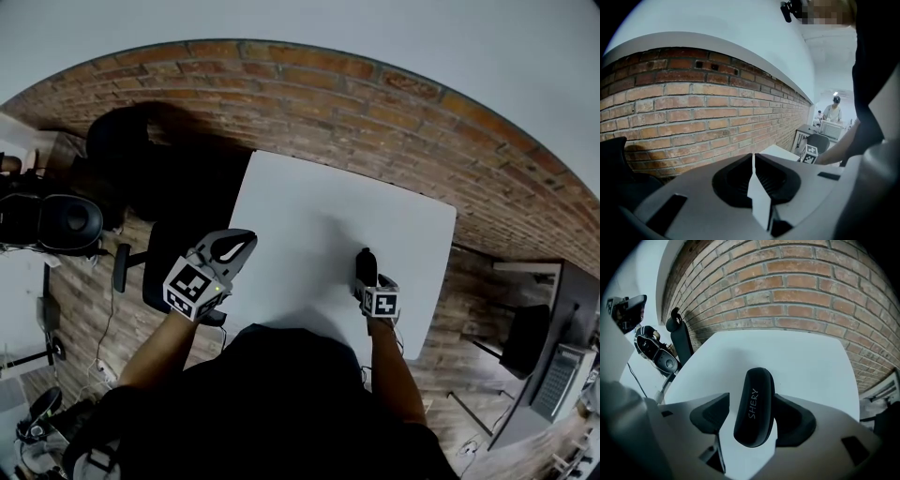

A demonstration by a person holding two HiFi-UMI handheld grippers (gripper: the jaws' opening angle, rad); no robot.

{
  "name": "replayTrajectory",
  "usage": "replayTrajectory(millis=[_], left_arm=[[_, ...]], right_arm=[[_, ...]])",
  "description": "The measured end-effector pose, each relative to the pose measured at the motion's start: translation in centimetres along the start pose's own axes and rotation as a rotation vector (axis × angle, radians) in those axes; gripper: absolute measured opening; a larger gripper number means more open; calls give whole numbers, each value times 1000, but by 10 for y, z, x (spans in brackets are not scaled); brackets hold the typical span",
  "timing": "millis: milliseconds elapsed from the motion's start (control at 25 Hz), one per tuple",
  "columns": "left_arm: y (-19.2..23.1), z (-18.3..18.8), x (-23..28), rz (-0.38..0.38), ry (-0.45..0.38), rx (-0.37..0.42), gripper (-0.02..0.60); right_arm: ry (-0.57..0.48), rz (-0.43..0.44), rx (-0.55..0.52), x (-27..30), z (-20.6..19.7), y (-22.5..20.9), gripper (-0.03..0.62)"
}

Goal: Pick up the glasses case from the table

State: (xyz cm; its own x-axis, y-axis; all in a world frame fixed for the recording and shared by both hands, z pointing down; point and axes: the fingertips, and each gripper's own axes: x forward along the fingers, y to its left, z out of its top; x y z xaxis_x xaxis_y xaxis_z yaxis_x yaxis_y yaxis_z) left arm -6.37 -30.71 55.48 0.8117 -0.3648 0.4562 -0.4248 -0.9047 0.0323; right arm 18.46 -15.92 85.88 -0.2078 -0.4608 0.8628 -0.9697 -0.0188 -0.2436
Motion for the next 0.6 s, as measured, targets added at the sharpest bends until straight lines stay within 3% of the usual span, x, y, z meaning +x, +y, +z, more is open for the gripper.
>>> replayTrajectory(millis=[600], left_arm=[[11,-15,-3,2,37,-13,25]], right_arm=[[67,-52,11,37,-20,-12,324]])
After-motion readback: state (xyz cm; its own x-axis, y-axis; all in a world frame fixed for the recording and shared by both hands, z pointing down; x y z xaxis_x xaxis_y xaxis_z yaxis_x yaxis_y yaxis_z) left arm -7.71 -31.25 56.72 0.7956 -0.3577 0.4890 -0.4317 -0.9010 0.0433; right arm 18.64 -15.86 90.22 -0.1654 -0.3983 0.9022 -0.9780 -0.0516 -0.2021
